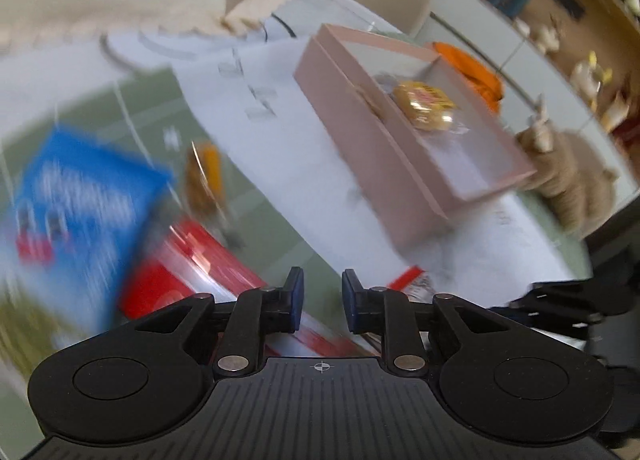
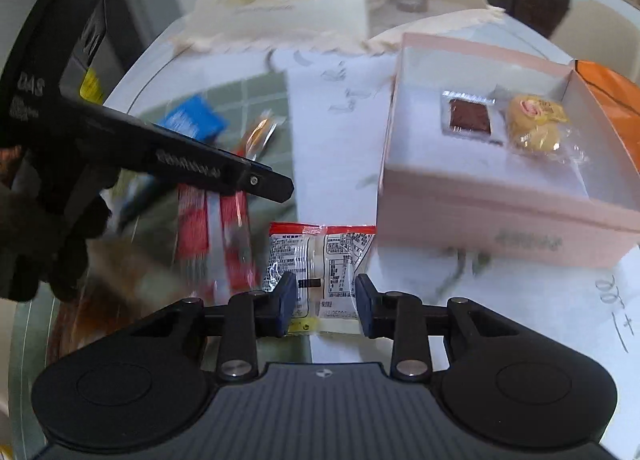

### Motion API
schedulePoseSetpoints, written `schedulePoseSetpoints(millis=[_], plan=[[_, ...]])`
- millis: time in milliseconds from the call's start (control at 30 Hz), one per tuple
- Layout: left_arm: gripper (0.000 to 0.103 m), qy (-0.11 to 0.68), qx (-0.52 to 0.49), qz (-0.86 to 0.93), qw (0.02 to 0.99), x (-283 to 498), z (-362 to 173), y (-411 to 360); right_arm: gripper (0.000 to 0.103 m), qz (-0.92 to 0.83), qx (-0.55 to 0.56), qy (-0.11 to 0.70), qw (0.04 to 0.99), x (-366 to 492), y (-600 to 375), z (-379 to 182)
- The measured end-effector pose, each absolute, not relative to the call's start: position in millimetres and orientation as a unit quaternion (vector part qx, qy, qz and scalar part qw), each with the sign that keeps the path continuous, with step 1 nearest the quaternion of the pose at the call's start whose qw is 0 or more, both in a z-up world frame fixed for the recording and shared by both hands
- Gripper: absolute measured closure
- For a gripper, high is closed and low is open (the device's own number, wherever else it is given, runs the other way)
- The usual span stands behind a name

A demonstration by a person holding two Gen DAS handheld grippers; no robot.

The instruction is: Organize snacks

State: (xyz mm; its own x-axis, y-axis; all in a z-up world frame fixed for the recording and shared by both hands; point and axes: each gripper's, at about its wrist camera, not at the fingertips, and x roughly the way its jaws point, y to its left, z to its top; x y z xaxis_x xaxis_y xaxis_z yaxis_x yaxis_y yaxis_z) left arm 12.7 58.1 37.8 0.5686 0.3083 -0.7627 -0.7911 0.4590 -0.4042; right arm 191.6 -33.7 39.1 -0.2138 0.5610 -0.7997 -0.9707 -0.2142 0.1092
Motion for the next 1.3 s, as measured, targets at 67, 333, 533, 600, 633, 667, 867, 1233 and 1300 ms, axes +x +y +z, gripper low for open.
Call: schedulePoseSetpoints(millis=[67,333,533,600,633,667,867,1233,1300], plan=[[0.079,0.286,-0.397,0.366,0.791,8.9,49.9,31.6,0.072,0.716,-0.333,0.317,0.526,202.5,-50.5,40.5],[0.076,0.189,-0.434,0.522,0.71,-14.4,93.6,-88.9,0.052,0.758,-0.324,0.307,0.476,254.3,-86.4,56.4],[0.076,0.171,-0.471,0.605,0.619,-27.2,75.2,-133.4,0.036,0.837,-0.294,0.258,0.381,218.4,-93.8,63.4],[0.076,0.194,-0.455,0.618,0.611,-22.2,74.4,-135.6,0.032,0.848,-0.302,0.244,0.362,196.6,-92.1,54.0],[0.076,0.206,-0.443,0.62,0.614,-21.6,75.5,-135.8,0.032,0.849,-0.31,0.24,0.355,185.6,-89.9,47.6],[0.076,0.22,-0.43,0.62,0.618,-18.0,77.3,-134.0,0.033,0.847,-0.319,0.24,0.351,176.4,-88.3,41.6],[0.076,0.231,-0.457,0.559,0.652,9.1,75.1,-118.0,0.068,0.845,-0.344,0.244,0.328,184.0,-117.8,38.4],[0.074,0.314,-0.338,0.546,0.699,171.1,56.8,-65.8,0.064,0.724,-0.316,0.287,0.542,339.6,-159.1,34.3],[0.074,0.329,-0.318,0.54,0.706,187.8,53.9,-62.8,0.055,0.692,-0.307,0.296,0.582,354.3,-155.9,25.7]])
